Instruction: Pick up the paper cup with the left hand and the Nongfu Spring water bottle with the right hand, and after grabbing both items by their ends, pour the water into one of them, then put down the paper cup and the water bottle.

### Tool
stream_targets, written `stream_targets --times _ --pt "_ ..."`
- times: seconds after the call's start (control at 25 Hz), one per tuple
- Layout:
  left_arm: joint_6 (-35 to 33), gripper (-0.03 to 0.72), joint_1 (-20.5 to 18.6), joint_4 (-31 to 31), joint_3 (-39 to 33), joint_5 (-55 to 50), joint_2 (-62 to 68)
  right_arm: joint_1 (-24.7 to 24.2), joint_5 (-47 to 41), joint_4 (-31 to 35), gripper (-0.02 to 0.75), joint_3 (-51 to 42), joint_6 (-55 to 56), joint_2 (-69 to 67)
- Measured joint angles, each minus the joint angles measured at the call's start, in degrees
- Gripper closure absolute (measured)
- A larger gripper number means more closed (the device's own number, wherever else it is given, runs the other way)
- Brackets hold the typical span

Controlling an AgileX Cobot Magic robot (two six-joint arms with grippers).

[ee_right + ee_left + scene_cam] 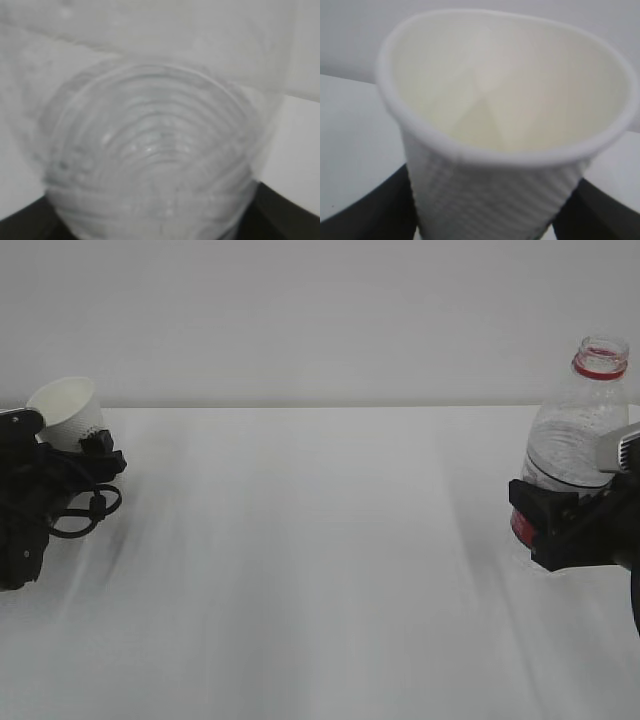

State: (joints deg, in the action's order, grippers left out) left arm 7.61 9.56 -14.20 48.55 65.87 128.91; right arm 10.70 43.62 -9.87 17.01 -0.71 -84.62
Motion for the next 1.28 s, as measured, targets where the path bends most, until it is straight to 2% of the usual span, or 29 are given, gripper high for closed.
stream_targets --times 0.44,0.68,0.96,1.12,1.28 --pt "0.0 0.164 0.0 0.0 0.0 0.0 0.0 0.0 0.0 0.0 0.242 0.0 0.0 0.0" --pt "0.0 0.166 0.0 1.9 0.0 0.0 -3.3 0.0 0.0 0.0 0.242 0.0 0.0 0.0" --pt "0.0 0.167 0.0 12.3 0.0 -1.5 -6.4 0.0 0.0 0.0 0.242 0.0 0.0 0.0" --pt "0.0 0.167 0.0 14.8 0.0 -5.9 -8.5 0.0 0.0 0.0 0.242 0.0 0.0 0.0" --pt "0.2 0.167 0.0 21.6 -0.1 -9.4 -10.9 0.0 0.0 0.0 0.242 0.0 0.0 0.0"
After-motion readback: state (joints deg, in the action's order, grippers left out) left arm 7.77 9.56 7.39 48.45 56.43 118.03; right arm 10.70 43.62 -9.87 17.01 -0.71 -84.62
